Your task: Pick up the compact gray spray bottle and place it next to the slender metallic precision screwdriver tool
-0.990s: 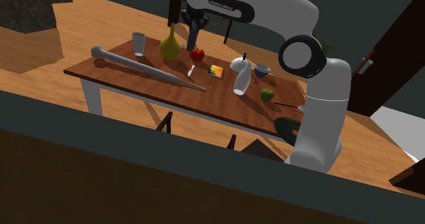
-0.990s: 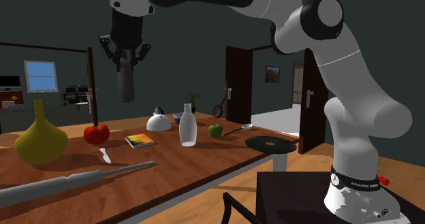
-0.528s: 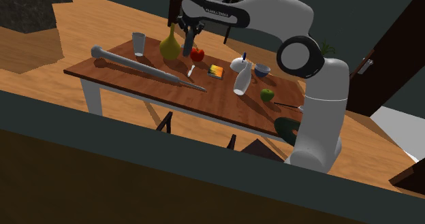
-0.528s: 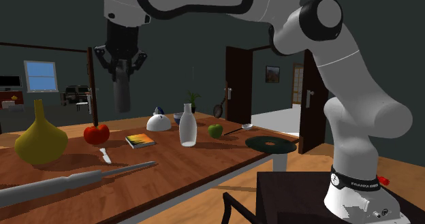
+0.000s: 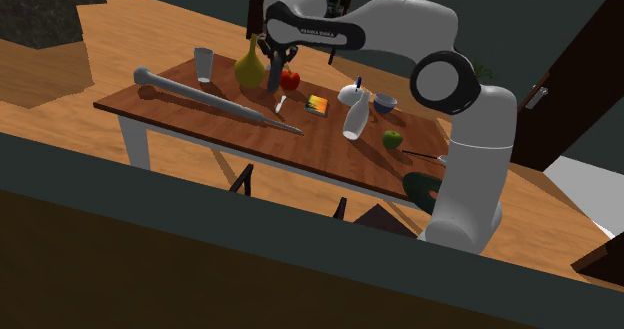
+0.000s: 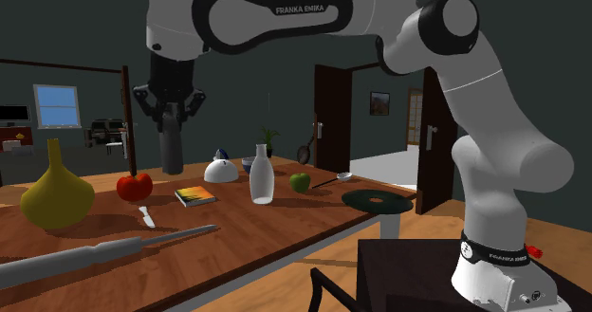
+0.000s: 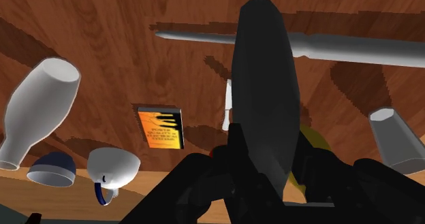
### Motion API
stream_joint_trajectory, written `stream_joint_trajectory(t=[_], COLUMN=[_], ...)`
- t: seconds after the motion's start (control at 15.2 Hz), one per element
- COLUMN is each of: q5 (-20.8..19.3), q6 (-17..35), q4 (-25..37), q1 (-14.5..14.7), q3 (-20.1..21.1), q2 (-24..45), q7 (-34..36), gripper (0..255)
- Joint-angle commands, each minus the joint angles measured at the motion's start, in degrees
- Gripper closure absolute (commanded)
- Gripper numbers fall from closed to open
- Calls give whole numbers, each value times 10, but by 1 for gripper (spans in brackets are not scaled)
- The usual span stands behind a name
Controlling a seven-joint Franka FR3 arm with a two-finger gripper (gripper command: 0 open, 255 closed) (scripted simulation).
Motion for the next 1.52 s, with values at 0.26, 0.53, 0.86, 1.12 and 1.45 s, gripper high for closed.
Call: stream_joint_trajectory(t=[0.26, 0.53, 0.86, 1.12, 1.45], q5=[-8, -14, -24, -33, -46], q6=[42, 67, 97, 120, 146], q4=[-51, -77, -106, -126, -147], q1=[-5, -7, -8, -9, -8], q3=[-3, -5, -8, -12, -16], q2=[-4, -2, 3, 9, 19], q7=[23, 37, 56, 71, 90], gripper=[255, 255, 255, 255, 255])
